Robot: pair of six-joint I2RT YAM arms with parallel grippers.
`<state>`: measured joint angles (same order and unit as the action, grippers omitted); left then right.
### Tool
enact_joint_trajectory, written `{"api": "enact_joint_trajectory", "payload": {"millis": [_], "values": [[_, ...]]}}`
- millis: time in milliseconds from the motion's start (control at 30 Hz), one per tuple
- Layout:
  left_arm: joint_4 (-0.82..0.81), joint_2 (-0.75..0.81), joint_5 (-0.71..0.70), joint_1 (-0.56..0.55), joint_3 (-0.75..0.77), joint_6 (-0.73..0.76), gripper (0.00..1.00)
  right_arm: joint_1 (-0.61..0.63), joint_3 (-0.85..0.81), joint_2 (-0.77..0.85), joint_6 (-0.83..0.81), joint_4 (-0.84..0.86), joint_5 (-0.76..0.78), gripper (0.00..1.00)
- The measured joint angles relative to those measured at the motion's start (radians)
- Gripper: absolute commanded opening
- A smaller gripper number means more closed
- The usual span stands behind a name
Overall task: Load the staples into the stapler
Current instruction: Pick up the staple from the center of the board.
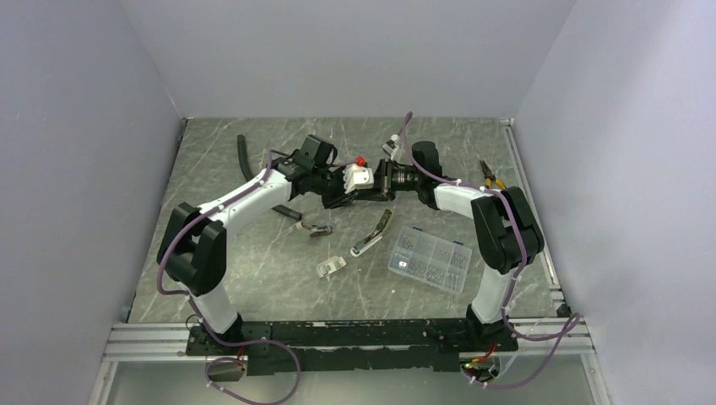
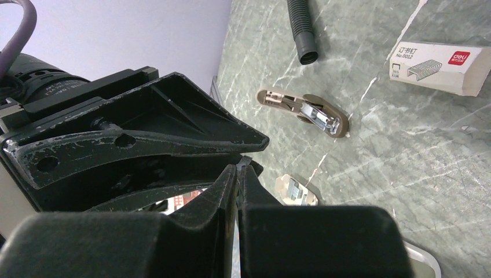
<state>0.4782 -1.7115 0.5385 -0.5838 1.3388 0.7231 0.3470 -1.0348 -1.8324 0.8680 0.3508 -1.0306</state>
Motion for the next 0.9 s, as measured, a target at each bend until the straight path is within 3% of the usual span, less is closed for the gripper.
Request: {"api": "enact_joint_trajectory", "payload": {"millis": [900], "values": [[-0.004, -0.01, 0.006, 0.0, 0.0, -0.029, 0.33, 0.0, 0.004, 0.0, 0.0, 0.001, 0.0, 0.04]]}}
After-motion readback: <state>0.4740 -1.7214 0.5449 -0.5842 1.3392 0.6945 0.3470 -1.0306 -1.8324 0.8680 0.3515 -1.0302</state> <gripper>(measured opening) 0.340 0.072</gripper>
